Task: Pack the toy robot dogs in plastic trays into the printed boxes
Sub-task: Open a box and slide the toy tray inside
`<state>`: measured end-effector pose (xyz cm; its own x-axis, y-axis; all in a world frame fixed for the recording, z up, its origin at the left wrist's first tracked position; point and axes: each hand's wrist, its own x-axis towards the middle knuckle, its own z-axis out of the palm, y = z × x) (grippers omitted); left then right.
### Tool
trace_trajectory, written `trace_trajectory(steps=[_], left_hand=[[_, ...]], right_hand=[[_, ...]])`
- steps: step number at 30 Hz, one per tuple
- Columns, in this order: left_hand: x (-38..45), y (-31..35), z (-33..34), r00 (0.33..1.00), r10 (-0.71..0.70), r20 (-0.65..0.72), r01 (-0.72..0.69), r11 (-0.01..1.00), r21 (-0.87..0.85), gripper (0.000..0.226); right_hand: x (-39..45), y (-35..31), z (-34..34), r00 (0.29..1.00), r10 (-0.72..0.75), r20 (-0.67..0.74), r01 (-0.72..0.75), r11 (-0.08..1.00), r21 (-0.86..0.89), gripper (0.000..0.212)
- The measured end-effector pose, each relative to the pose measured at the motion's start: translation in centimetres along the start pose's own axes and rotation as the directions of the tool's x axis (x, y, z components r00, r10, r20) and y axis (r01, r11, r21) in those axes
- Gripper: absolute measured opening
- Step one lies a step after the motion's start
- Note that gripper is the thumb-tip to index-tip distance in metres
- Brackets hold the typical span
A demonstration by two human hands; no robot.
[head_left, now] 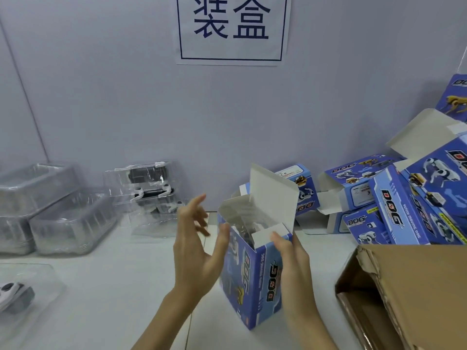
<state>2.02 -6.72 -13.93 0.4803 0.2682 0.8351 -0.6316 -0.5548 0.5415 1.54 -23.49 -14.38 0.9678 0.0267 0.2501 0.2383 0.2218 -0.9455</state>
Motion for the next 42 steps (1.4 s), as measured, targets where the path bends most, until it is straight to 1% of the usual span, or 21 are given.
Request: trace_trajectory(steps=[1,2,3,5,7,10,11,13,15,17,18,19,21,23,25,29,30,32,36,42], left_hand=[[0.2,-0.5,-0.3,1.0,-0.026,0.018,0.025,1.0,0.01,0.062],[0.3,-1.0,-0.7,0.997,-0.057,0.058,0.057,0.998,0.005,0.068],[0.4,-1.3,-1.1,0.988,-0.099,0.117,0.102,0.995,-0.022,0.073],[0.6,-1.4,-1.6,0.948,-0.18,0.263,0.217,0.969,-0.119,0.074],[0.4,-1.2,-1.7,0.899,-0.217,0.382,0.317,0.922,-0.223,0.073],[-0.2,-0.4,-1.1,0.841,-0.252,0.478,0.447,0.822,-0.353,0.066],[-0.5,-0.1,-0.8,0.84,-0.255,0.478,0.461,0.802,-0.381,0.062],[-0.9,0.5,-0.1,0.849,-0.286,0.444,0.478,0.772,-0.418,0.057],[-1.4,0.9,0.6,0.864,-0.329,0.38,0.481,0.762,-0.434,0.054],[-1.8,1.2,1.5,0.899,-0.331,0.287,0.426,0.812,-0.398,0.045],[-2.1,1.4,1.8,0.918,-0.313,0.242,0.385,0.85,-0.36,0.042],[-2.3,1.7,2.1,0.938,-0.283,0.198,0.335,0.887,-0.319,0.04],[-2.4,2.2,2.4,0.966,-0.22,0.133,0.248,0.934,-0.257,0.039],[-2.1,2.6,2.4,0.966,-0.225,0.127,0.25,0.937,-0.243,0.036],[-1.6,2.4,2.0,0.961,-0.226,0.157,0.259,0.937,-0.235,0.03],[-0.3,2.2,0.6,0.932,-0.223,0.287,0.293,0.928,-0.23,0.023],[-0.2,2.4,0.5,0.929,-0.215,0.302,0.291,0.928,-0.234,0.02],[-0.1,2.5,0.4,0.932,-0.211,0.295,0.284,0.93,-0.233,0.016],[-0.2,2.5,0.8,0.94,-0.207,0.27,0.277,0.927,-0.253,0.023],[-0.5,3.0,1.4,0.945,-0.23,0.232,0.288,0.922,-0.258,0.02]], right_hand=[[0.2,0.1,-0.3,0.999,0.03,0.028,-0.03,0.999,0.016,0.034],[0.4,0.1,-0.6,0.997,0.059,0.052,-0.06,0.998,0.028,0.032],[0.6,0.2,-1.0,0.994,0.078,0.072,-0.081,0.996,0.043,0.037],[1.1,0.1,-1.8,0.987,0.107,0.119,-0.117,0.989,0.085,0.053],[1.4,-0.2,-2.3,0.981,0.11,0.157,-0.128,0.985,0.112,0.053],[1.6,-0.2,-2.3,0.981,0.116,0.155,-0.139,0.979,0.149,0.077],[1.6,-0.1,-2.2,0.985,0.088,0.148,-0.11,0.983,0.149,0.079],[1.7,-0.4,-2.0,0.994,-0.033,0.101,0.021,0.993,0.12,0.065],[1.5,-1.0,-2.0,0.98,-0.197,-0.012,0.198,0.979,0.057,0.053],[1.3,-1.5,-2.2,0.91,-0.397,-0.117,0.39,0.917,-0.078,0.044],[1.1,-1.5,-2.2,0.876,-0.467,-0.122,0.453,0.883,-0.125,0.04],[0.9,-1.6,-2.2,0.859,-0.502,-0.103,0.485,0.861,-0.151,0.037],[0.7,-1.6,-1.8,0.856,-0.515,-0.038,0.502,0.847,-0.176,0.042],[0.6,-1.4,-1.5,0.857,-0.515,0.0,0.504,0.839,-0.203,0.053],[0.7,-1.0,-1.6,0.862,-0.508,0.002,0.495,0.84,-0.221,0.059],[1.0,-0.3,-2.0,0.905,-0.424,0.034,0.417,0.869,-0.266,0.054],[0.9,-0.2,-2.0,0.917,-0.397,0.042,0.394,0.882,-0.259,0.052],[0.9,-0.1,-2.0,0.924,-0.379,0.04,0.377,0.894,-0.243,0.051],[0.9,0.1,-2.0,0.927,-0.374,0.007,0.365,0.899,-0.242,0.051],[1.0,-0.2,-2.0,0.918,-0.396,-0.018,0.381,0.893,-0.24,0.044]])
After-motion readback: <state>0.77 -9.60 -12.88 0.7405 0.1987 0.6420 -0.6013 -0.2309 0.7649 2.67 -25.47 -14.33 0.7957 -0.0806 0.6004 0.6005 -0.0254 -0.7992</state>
